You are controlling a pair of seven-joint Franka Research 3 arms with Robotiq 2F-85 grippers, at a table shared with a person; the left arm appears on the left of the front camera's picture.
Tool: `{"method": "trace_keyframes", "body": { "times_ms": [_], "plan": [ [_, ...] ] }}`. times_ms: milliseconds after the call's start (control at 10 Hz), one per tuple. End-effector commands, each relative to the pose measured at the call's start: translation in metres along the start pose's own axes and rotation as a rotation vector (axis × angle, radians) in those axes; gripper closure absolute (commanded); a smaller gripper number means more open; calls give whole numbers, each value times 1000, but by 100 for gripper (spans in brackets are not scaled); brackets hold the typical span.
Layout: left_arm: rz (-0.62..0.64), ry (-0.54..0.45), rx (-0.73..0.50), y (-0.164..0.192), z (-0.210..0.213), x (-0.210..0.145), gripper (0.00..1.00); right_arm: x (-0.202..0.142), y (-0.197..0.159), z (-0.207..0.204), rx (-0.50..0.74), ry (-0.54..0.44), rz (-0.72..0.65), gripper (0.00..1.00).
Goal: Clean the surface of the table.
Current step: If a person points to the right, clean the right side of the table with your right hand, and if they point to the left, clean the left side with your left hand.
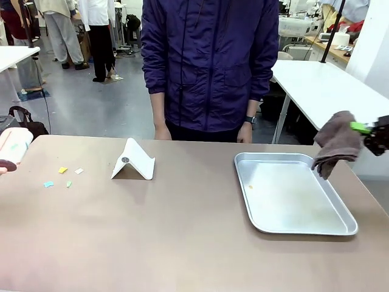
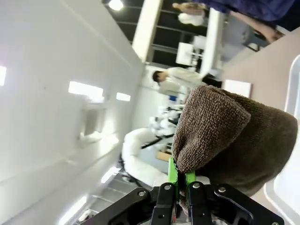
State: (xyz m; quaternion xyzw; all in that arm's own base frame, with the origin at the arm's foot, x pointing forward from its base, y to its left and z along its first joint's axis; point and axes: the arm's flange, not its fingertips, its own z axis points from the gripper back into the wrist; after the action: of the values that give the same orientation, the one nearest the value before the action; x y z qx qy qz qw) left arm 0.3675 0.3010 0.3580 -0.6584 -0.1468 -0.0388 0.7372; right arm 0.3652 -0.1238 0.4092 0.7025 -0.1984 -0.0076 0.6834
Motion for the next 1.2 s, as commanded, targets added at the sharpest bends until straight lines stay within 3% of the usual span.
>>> {"method": "trace_keyframes", "body": {
  "times_ms": [0,500,600,900,1100],
  "plan": [
    [15,2,-1,-5,0,-1,100,-6,-12,33,93,-68,10,93],
    [15,2,-1,-5,0,-1,100,-10,-26,46,87,-148,7,93],
    [15,2,-1,-5,0,-1,100,-16,-25,52,93,-109,-19,93],
    [15,2,-1,-5,0,-1,100,-15,-28,51,90,-113,-23,93],
    [15,2,-1,-5,0,-1,100,-8,-26,22,21,-66,24,93]
  ]
}}
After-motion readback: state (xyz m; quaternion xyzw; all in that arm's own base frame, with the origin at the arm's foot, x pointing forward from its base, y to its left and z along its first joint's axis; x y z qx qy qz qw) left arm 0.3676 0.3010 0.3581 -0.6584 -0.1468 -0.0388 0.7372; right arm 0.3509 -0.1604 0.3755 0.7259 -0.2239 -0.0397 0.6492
